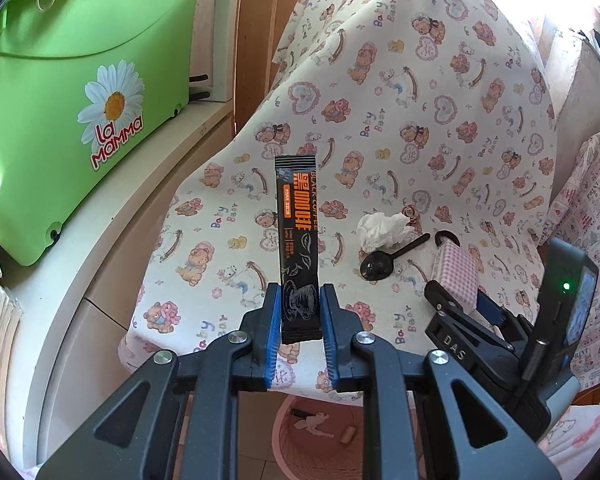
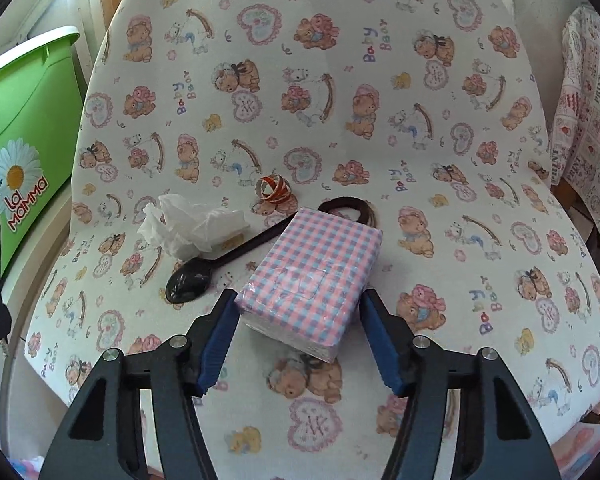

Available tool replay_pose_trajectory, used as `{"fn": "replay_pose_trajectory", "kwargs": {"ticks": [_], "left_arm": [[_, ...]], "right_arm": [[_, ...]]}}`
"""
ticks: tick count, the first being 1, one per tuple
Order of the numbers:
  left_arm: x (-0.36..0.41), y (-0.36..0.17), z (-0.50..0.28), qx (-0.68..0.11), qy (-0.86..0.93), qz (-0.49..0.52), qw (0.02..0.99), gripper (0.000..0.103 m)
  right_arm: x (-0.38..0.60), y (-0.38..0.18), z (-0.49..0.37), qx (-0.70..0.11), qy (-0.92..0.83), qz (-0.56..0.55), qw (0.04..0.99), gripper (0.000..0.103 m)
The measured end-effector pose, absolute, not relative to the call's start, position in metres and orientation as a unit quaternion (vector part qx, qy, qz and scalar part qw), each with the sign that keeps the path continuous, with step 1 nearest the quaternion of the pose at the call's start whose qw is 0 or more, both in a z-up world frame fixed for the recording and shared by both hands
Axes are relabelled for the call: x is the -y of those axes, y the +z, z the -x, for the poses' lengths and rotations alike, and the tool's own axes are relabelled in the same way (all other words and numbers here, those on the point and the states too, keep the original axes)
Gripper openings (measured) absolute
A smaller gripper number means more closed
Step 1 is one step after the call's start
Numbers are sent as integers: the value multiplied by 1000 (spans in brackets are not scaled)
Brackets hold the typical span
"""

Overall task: Collect trash
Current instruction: 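Grasp the black-and-orange packet with the left tool while the right tool grasps the checked tissue pack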

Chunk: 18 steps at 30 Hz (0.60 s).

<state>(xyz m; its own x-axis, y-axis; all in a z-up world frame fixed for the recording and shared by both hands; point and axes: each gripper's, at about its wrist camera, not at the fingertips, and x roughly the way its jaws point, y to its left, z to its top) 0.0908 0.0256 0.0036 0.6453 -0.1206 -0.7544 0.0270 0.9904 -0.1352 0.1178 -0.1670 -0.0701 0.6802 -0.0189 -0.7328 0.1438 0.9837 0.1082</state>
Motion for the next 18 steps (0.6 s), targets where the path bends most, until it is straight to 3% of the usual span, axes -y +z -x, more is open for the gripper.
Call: {"fn": "replay_pose_trajectory", "kwargs": {"ticks": [4,8,12,14,16,18], "left_arm": [[-25,3,-90,-418,-38,52,906,18],[-25,1,-91,-421,-38,54,904,18],[-25,0,-92,-420,-36,50,905,18],[-25,0,-92,-420,-37,51,905,18],[-24,0,-92,-419,-39,48,906,18],[-22,1,-92,-418,-40,45,907,18]], "right_arm": [[181,-70,-103,-390,-22,-87,916,65],[185,-68,-104,-385,-20,-83,919,79],[194,-64,-119,-382,-22,-117,917,79],[196,-62,-127,-385,-25,-129,913,73],[197,-62,-134,-394,-22,-133,909,57],[199,-62,-139,-403,-12,-135,905,55]]}}
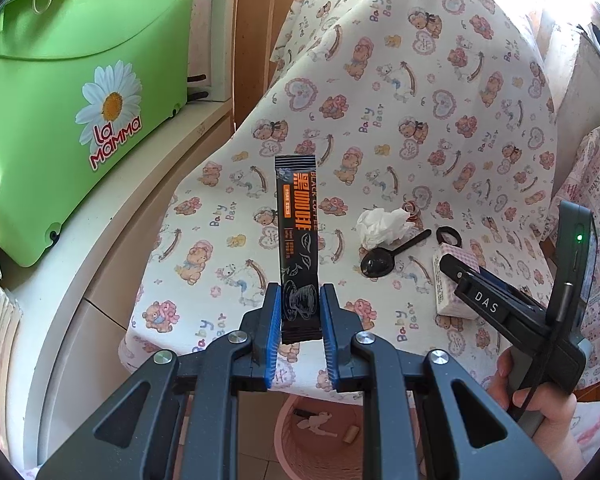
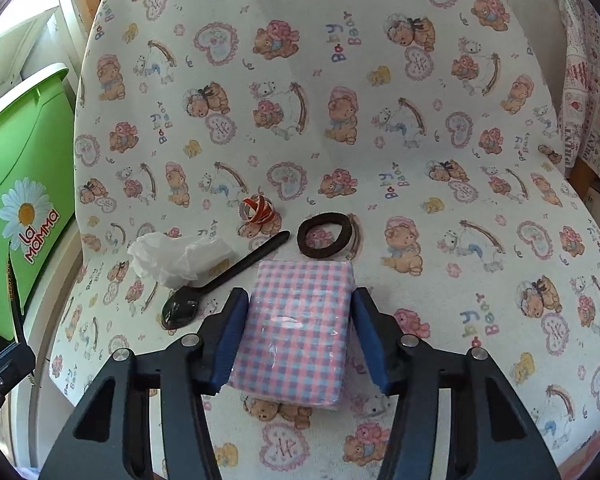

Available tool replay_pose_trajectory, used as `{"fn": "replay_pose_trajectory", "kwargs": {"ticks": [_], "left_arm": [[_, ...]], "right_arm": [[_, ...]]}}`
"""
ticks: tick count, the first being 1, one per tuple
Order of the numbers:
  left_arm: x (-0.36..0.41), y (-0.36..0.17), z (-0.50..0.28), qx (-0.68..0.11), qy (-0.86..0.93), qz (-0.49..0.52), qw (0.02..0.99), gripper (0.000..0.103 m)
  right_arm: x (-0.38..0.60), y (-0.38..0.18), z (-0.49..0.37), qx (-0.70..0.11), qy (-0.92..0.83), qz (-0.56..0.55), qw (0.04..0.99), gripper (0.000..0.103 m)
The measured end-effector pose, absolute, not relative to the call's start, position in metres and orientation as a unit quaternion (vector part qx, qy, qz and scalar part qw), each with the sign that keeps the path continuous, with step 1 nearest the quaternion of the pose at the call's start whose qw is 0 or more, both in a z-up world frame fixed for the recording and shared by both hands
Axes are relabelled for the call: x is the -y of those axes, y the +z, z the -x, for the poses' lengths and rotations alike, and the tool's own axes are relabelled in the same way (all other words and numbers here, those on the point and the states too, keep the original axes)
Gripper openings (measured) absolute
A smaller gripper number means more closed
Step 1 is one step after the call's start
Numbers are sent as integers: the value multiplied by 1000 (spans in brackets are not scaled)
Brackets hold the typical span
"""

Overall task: Collect trash
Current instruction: 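Grasp the black-and-orange packet with the left tool while the right tool grasps the checked tissue pack, then carry packet and tissue pack over the pink wastebasket and open both tools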

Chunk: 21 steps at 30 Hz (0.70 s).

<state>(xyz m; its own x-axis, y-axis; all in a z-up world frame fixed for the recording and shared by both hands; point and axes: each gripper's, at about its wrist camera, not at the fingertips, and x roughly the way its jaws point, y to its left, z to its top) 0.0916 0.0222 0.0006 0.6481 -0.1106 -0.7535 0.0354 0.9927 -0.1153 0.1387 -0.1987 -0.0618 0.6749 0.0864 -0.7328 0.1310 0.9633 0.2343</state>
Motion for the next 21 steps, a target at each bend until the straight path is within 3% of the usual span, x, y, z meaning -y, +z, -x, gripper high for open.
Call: {"fn": "replay_pose_trajectory", "kwargs": {"ticks": [14,21], "left_arm": [[-9,9,-72,-407,-66,25,911,18],[-6,0,-45,-428,-103,62,896,18]], "right_arm": [[206,-10,-60,-384,59,-125,913,53],[204,14,-7,-358,84,-122,922,53]]}}
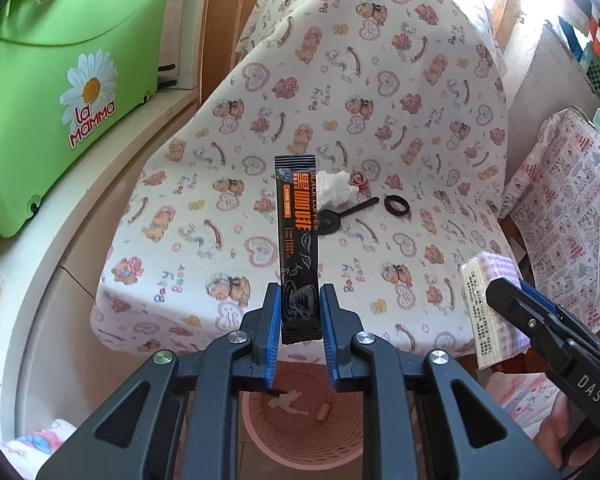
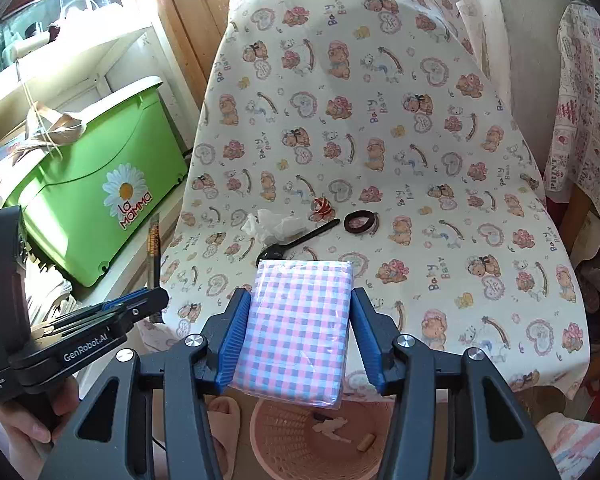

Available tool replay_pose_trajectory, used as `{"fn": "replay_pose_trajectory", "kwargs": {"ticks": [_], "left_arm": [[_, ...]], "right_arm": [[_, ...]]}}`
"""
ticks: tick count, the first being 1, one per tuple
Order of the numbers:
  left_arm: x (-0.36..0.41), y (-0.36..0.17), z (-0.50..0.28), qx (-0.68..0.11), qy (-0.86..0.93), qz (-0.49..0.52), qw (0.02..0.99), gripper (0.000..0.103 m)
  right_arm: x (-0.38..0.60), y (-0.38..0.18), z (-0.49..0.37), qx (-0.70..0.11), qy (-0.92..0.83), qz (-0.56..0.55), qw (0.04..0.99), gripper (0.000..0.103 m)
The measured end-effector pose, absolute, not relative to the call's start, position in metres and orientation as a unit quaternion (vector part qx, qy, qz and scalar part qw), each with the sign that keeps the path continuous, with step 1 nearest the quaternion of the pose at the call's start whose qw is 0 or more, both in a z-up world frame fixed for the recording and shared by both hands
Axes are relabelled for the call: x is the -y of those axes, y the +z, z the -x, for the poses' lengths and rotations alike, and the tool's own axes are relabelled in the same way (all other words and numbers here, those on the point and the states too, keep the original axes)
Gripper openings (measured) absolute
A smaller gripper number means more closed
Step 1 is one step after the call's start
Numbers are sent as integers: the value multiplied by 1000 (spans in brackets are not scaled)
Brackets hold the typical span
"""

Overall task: Collect trash
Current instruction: 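Carry packet and tissue pack over the pink wastebasket and open both tools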

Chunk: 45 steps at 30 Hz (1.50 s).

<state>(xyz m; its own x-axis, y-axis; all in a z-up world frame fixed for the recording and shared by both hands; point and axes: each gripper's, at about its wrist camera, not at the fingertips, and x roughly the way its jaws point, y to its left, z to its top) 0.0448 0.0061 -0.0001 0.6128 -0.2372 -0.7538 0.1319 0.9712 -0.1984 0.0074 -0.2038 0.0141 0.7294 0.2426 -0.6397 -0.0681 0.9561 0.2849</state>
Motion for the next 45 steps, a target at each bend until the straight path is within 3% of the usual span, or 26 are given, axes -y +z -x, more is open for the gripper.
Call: {"fn": "replay_pose_trajectory", "kwargs": {"ticks": [12,21,33,45], "left_arm": [[12,-36,-28,-484,-107,31,868,18],[18,-76,-36,-549,-118,58,825,18],[40,-137,-44,-604,-78,-13,793,18],[47,-186,-47,-664,-94,8,742,18]], "right_arm": [[202,-17,21,-408,107,-163,892,53],[200,-63,13,-473,109,-190,853,53],[206,-128,0,-531,76,-204,819,53],[205,-191,-9,-580,42,-208,786,53]]}}
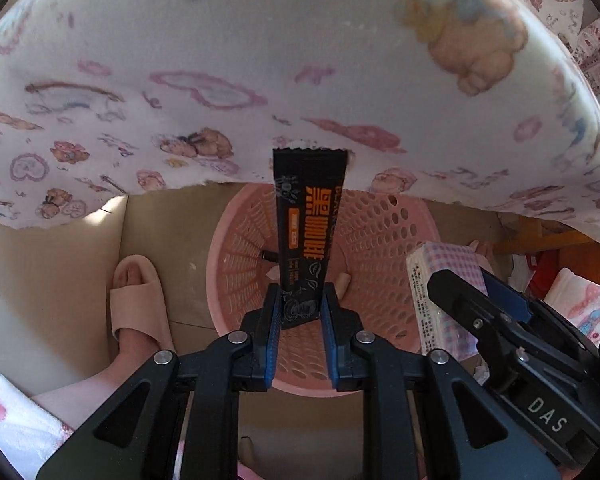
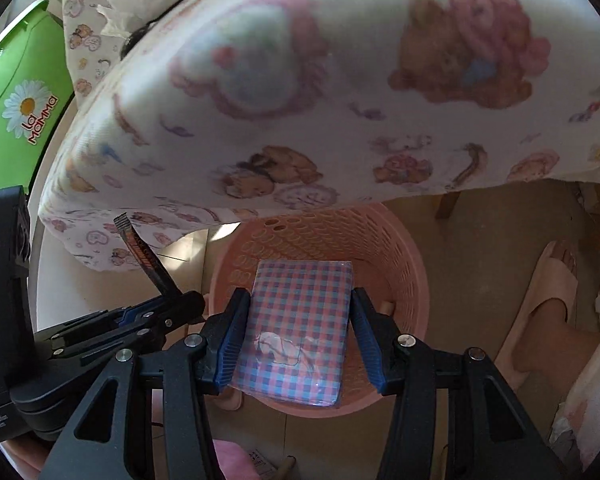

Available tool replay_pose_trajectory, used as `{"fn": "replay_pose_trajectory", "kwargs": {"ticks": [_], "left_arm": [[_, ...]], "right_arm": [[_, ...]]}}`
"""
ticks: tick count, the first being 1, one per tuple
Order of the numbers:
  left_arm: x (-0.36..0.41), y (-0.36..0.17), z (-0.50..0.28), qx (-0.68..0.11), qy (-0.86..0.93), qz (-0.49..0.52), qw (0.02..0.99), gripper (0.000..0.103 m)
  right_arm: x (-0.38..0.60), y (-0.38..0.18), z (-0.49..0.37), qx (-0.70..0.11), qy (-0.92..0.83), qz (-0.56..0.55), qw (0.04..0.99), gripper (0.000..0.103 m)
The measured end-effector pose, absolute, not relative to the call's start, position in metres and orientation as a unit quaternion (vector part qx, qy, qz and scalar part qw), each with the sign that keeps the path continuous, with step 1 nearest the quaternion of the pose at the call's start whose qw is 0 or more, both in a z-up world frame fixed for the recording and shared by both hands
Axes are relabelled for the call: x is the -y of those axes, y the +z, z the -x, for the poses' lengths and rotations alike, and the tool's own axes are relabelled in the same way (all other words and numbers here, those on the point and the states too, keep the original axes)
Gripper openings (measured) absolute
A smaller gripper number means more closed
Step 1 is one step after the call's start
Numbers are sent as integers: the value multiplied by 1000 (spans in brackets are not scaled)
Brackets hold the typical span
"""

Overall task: Collect trash
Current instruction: 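Carry packet and tissue pack over the pink wastebasket and open both tools, then raise both open tools back toward the tissue, spoon and hair tie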

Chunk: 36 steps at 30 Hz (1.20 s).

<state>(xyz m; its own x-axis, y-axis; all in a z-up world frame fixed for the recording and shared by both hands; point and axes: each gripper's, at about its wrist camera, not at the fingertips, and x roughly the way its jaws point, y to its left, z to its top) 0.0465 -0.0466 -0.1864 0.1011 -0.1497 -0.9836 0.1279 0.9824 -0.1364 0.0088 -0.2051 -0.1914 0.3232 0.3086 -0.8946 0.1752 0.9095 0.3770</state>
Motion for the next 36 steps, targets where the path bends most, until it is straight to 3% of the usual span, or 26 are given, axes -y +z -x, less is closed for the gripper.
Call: {"fn": "replay_pose_trajectory", "kwargs": {"ticks": [15,18,26,36], "left_arm": [[40,-203,-49,-692,-71,12,718,18],[39,-201,-48,-691,-70,12,719,22],[30,-179,-46,-673,-59,19,737,26],[15,-126,-42,-616,-52,27,785,31]], "right_arm": [[216,-237,-15,-620,22,-239,747,56],[220,-237,-13,-618,20,-243,748,63],[222,-220,-8,-601,9,-238,763,64],[213,-155,0,-534,-7,-168,828,69]]}}
